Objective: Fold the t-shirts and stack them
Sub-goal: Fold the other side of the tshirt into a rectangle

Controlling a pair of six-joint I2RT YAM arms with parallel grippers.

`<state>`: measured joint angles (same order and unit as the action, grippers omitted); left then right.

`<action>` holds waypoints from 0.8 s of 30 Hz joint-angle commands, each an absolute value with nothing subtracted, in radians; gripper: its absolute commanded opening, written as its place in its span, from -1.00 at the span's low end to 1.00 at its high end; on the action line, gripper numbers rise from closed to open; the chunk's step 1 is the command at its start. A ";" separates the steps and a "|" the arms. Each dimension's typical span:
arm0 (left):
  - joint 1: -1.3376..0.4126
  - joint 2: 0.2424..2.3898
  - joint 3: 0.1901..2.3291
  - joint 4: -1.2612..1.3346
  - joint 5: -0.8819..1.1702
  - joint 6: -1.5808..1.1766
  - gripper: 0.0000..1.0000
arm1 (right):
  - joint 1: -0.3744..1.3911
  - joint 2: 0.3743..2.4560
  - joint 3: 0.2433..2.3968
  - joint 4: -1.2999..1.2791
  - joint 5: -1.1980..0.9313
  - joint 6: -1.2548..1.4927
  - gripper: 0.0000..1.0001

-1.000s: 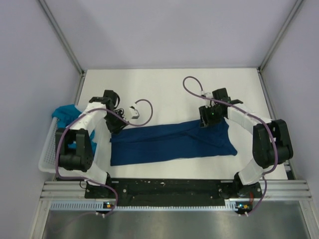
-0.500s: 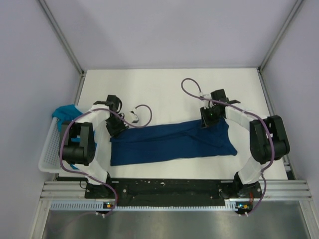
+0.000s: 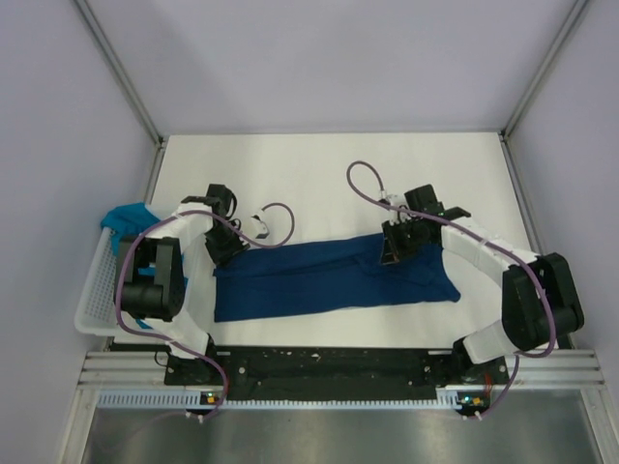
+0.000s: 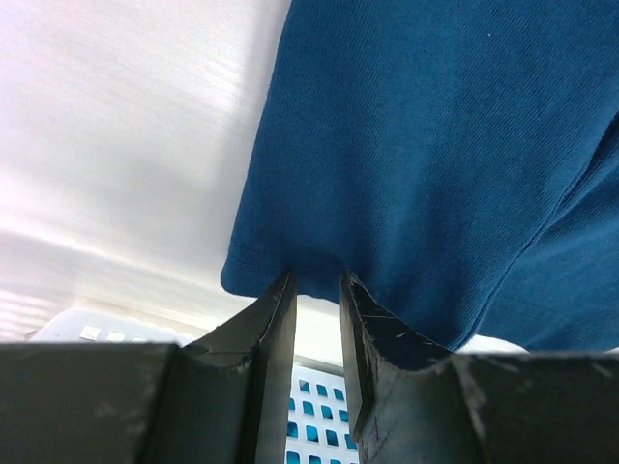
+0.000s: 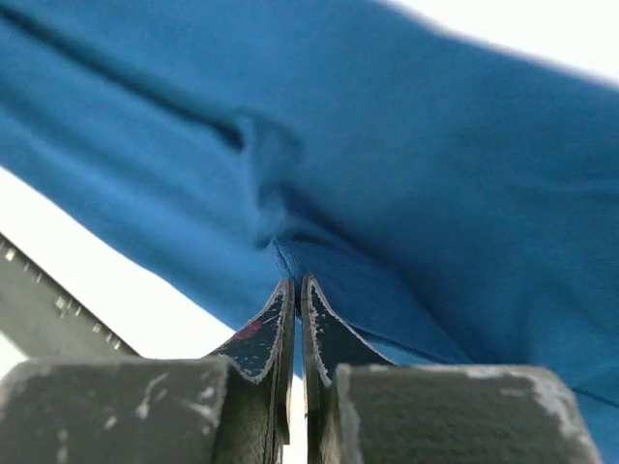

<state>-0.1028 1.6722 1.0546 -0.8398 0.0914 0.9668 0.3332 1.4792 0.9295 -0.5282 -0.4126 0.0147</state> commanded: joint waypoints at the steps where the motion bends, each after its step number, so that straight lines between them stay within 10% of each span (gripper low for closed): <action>1: -0.104 1.670 1.078 -0.831 0.095 0.959 -0.40 | 0.431 1.448 0.896 -0.600 -0.497 0.075 -1.00; 9: -0.106 1.669 1.074 -0.827 0.092 0.959 -0.40 | 0.492 1.428 0.841 -0.644 -0.563 0.130 -0.96; 16: -0.106 1.663 1.077 -0.830 0.083 0.960 -0.35 | 0.529 1.442 0.871 -0.657 -0.655 0.106 -0.21; 24: -0.104 1.585 1.114 -0.879 0.071 0.968 0.00 | 0.266 1.339 0.992 -0.634 -0.389 0.185 -0.04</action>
